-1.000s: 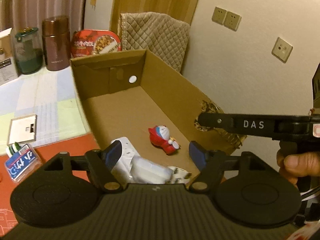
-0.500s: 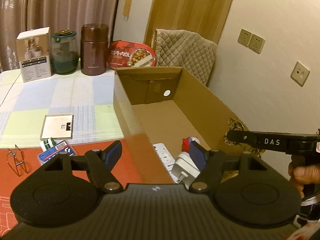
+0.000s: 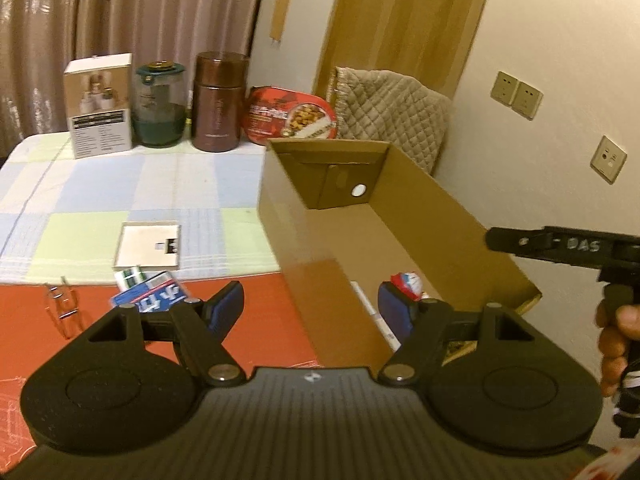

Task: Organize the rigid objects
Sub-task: 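Open the left tool to drop the night light while the right tool releases the cord, then move both tools back over the table toward the blue box and wire stand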

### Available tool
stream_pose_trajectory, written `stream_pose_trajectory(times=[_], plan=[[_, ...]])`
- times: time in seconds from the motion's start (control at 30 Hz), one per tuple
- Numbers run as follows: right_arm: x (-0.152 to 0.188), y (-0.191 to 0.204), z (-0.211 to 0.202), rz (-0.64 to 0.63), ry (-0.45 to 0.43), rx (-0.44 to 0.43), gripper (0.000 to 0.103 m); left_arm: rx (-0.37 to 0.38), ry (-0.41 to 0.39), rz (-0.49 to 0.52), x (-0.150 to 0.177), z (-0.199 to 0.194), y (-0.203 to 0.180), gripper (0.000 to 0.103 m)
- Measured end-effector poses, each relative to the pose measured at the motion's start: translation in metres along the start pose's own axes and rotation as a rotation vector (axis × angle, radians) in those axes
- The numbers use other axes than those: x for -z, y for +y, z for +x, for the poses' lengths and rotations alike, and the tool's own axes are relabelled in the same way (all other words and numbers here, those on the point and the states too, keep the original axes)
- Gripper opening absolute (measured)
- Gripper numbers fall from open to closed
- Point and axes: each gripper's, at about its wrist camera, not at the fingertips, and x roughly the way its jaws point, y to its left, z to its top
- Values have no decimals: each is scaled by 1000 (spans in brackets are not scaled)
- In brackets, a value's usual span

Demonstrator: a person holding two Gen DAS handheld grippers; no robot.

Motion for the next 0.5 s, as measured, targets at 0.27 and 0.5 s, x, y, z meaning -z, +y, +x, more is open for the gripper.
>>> stream_pose_trajectory(times=[0.27,0.5], plan=[[10,26,-25,14,-9,-7,57,-43,-24,-23,11,-29,24,70],[25,64,-35,-21,23,-21,59,-75,-44,-34,19,-57,43,70]])
